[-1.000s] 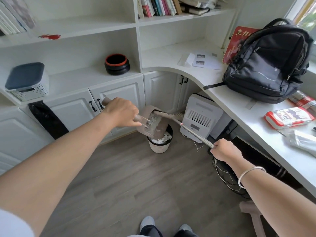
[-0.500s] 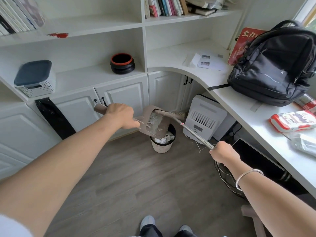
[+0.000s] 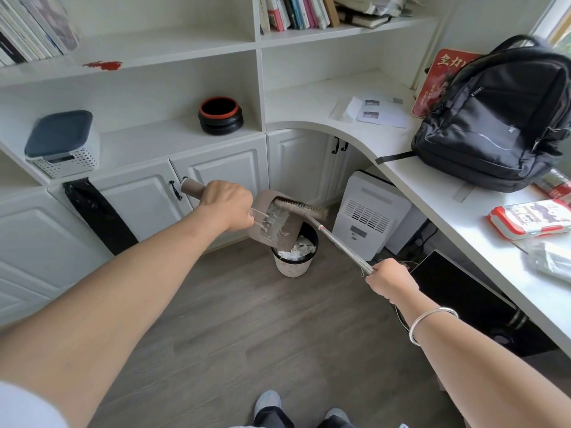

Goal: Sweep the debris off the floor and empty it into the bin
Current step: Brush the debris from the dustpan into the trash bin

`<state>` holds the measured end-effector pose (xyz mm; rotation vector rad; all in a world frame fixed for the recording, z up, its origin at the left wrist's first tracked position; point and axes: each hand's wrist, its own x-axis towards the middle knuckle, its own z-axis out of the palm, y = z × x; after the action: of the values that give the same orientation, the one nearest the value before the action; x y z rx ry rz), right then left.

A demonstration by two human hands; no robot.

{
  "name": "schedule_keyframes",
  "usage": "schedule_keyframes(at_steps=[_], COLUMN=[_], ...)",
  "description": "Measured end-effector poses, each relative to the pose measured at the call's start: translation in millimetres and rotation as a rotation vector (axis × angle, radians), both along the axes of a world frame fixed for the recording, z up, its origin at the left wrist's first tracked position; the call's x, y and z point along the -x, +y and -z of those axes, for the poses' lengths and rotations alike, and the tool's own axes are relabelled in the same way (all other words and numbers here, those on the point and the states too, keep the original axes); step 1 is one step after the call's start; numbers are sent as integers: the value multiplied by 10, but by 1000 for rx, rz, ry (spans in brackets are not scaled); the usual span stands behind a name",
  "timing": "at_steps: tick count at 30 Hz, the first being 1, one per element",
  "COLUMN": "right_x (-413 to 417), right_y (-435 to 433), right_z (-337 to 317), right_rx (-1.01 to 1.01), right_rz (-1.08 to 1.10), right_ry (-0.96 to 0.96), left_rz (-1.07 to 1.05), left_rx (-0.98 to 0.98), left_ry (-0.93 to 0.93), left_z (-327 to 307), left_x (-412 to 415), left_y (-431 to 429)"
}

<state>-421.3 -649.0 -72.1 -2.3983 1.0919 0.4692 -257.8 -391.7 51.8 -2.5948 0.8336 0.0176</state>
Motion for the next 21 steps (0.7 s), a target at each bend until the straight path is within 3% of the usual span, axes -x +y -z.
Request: schedule_keyframes(at_steps=[13,21], right_x=[63,222], right_y=[6,-208], right_z=[57,-42], right_rx=[161,131], right_rz=[-64,-26], right_ry=[98,79], left_rz=[147,210], left_rx=[-91,-142], left_ry=[-136,-175], left_z=[2,121], left_x=[-79,-72], left_y=[60,23])
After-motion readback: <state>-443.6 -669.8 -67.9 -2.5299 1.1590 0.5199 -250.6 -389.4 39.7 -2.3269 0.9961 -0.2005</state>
